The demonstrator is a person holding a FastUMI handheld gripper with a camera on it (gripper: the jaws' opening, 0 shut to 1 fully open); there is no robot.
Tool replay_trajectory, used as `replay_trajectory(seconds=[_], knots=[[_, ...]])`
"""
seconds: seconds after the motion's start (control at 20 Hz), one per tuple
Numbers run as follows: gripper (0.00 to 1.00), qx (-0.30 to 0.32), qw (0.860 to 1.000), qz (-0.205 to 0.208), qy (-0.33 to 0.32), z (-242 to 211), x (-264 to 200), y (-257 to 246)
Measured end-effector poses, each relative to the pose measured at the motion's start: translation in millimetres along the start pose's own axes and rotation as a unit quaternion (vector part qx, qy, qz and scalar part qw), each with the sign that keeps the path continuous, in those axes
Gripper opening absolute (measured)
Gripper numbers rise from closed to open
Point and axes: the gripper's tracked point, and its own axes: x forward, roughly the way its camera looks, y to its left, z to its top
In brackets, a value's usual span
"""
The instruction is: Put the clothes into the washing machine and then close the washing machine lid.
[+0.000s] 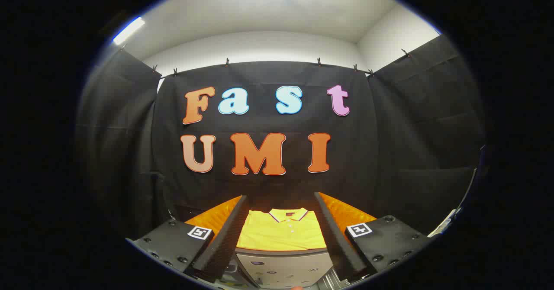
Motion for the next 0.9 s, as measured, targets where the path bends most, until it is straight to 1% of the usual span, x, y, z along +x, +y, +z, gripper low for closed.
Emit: replay_trajectory(seconds=[0.25, 0.9], knots=[[0.98, -0.003, 1.000, 0.002, 0.008, -5.5, 4.3, 5.5], [0.98, -0.011, 1.000, 0.006, 0.008, -1.8, 5.6, 12.6]])
